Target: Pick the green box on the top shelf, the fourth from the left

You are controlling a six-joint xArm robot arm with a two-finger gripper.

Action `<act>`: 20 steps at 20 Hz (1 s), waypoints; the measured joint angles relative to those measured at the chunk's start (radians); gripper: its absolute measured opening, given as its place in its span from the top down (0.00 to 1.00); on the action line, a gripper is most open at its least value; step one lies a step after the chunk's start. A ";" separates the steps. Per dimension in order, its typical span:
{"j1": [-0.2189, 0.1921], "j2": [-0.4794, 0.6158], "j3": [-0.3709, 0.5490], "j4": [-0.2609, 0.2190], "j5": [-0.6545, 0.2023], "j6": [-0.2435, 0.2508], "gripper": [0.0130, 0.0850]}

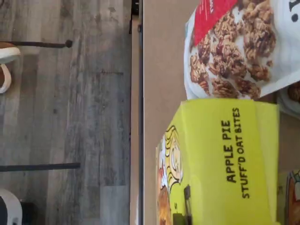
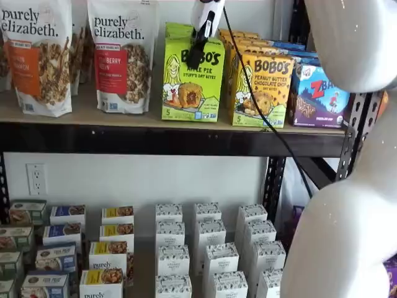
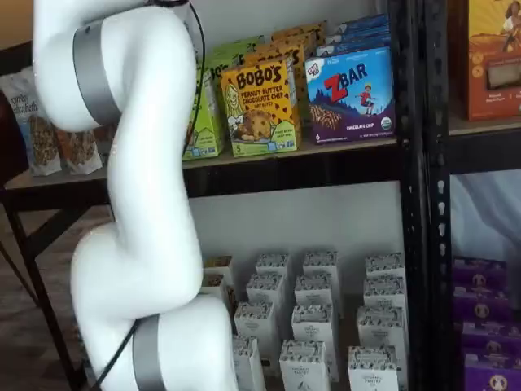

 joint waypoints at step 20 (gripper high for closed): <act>-0.044 -0.184 0.090 -0.021 0.194 -0.026 0.83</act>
